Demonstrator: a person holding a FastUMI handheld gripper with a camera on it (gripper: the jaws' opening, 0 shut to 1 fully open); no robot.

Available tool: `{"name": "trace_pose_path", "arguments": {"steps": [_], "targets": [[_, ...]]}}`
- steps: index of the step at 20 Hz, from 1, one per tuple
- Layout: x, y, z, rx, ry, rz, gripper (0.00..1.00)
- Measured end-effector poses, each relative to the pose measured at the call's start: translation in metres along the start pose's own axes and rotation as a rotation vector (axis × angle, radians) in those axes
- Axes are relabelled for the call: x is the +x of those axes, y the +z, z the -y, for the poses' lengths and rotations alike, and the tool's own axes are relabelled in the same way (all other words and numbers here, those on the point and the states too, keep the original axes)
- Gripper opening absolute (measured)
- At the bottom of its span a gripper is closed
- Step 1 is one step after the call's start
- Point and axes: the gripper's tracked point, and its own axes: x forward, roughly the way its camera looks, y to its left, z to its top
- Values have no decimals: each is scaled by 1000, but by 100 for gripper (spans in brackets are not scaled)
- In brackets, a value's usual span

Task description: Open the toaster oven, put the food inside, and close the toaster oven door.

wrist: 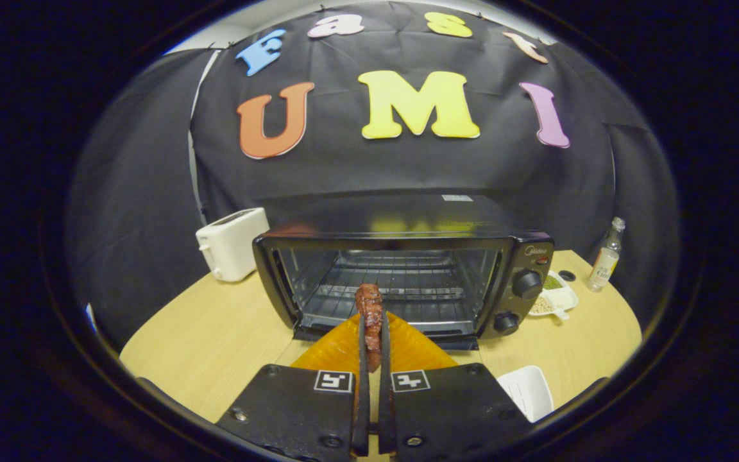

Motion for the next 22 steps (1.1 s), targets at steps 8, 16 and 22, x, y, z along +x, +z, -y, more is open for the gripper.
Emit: {"name": "trace_pose_path", "arguments": {"steps": [8,16,22], "targets": [[67,7,12,353,15,77,9],[106,-9,8,553,143,-9,11],[109,-8,16,573,105,24,16]]}}
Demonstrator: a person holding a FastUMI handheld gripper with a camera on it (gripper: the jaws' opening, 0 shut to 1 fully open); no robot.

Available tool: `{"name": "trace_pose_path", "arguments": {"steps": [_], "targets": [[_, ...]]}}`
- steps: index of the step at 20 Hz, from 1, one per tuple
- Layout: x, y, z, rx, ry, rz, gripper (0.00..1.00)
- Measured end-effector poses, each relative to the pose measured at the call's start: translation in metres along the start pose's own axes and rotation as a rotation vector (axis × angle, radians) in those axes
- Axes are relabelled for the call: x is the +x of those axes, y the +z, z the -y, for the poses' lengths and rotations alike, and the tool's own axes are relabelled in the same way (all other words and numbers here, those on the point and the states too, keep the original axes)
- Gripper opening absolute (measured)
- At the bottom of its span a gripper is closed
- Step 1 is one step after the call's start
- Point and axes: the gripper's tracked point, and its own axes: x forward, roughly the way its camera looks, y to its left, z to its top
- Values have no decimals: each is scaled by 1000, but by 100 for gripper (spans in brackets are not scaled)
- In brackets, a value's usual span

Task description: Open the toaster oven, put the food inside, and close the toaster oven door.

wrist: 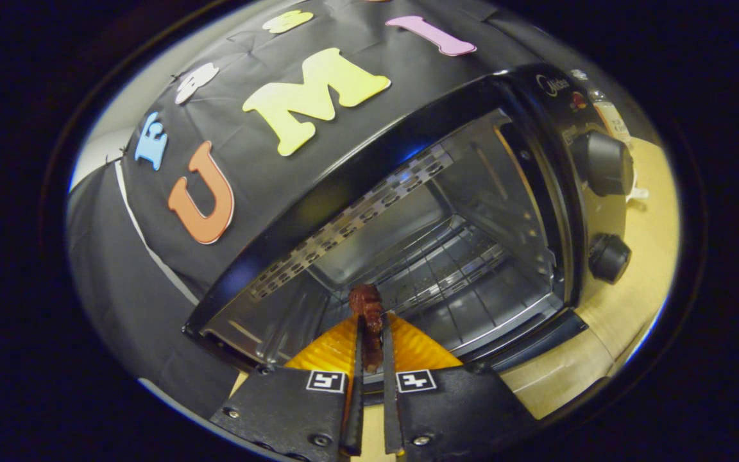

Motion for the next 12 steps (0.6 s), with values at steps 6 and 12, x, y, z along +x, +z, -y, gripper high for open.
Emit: {"name": "trace_pose_path", "arguments": {"steps": [6,12], "targets": [[-21,30,8,-209,-90,153,47],[-86,14,8,-350,-134,172,84]]}}
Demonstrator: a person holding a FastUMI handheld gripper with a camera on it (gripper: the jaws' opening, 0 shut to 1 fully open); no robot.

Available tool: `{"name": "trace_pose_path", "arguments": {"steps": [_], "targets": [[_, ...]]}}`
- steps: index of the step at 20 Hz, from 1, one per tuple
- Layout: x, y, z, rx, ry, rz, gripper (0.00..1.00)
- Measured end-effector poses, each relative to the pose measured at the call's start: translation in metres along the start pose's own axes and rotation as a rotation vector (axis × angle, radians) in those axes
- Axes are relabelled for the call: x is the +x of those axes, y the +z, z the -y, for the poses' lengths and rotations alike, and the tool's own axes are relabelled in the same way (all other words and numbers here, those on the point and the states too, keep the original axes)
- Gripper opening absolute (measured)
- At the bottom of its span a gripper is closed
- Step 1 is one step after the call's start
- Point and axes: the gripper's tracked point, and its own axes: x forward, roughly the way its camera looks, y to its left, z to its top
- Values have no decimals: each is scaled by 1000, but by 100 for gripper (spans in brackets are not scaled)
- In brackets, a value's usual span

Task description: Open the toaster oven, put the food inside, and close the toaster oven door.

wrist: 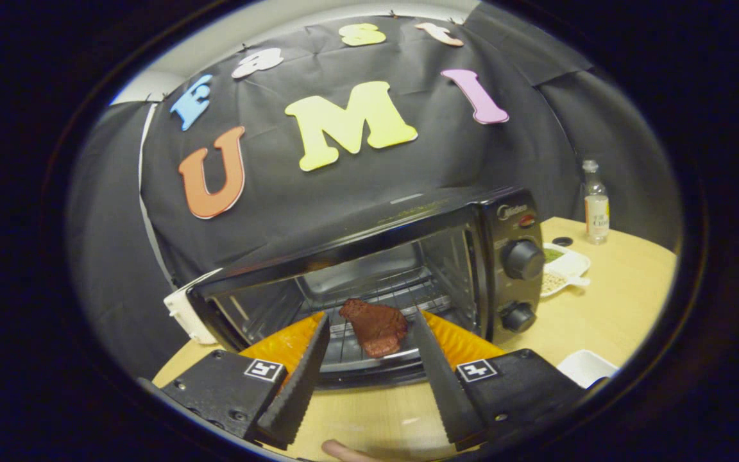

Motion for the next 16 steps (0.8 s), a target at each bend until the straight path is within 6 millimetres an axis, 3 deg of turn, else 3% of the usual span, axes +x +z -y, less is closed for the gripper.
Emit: {"name": "trace_pose_path", "arguments": {"steps": [2,8,11,14,16], "targets": [[-33,-15,2,-68,-16,0,96],[-119,-62,2,-189,-5,10,98],[-137,-99,21,-185,-73,-129,99],[-146,-128,15,-179,-55,-284,99],[-143,-133,12,-208,-49,-318,99]]}}
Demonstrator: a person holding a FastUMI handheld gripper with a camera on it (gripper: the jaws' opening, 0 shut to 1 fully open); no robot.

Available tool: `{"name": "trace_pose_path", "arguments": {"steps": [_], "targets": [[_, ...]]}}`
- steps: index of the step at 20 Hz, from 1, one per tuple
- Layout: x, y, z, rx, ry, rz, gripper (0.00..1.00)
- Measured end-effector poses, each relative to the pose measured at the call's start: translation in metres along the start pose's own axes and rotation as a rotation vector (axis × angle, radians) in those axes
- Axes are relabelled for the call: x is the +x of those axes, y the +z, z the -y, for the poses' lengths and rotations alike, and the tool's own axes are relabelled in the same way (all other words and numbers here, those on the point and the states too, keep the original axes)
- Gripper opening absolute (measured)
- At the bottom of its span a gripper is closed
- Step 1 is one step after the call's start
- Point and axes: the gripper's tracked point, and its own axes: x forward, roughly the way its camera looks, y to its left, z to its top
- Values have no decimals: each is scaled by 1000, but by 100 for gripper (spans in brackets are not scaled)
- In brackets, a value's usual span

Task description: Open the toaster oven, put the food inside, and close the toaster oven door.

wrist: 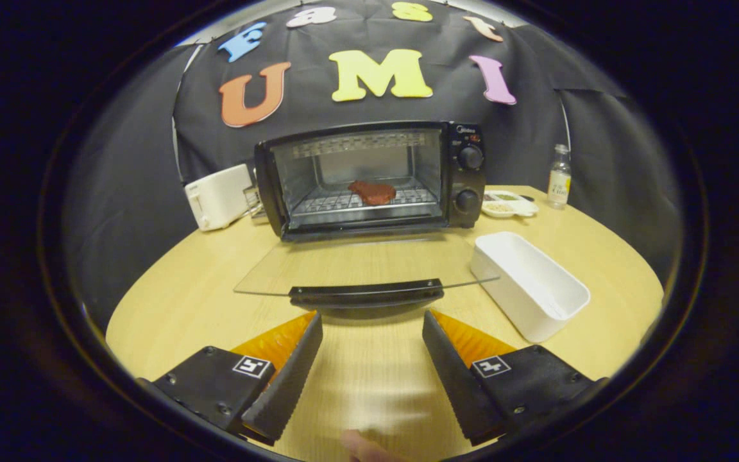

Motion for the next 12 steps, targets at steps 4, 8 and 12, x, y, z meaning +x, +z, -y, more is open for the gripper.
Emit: {"name": "trace_pose_path", "arguments": {"steps": [4,8,12], "targets": [[13,-1,0,-25,-12,-27,99],[20,1,4,-20,-31,-55,99],[17,14,3,-43,-32,-41,99]]}}
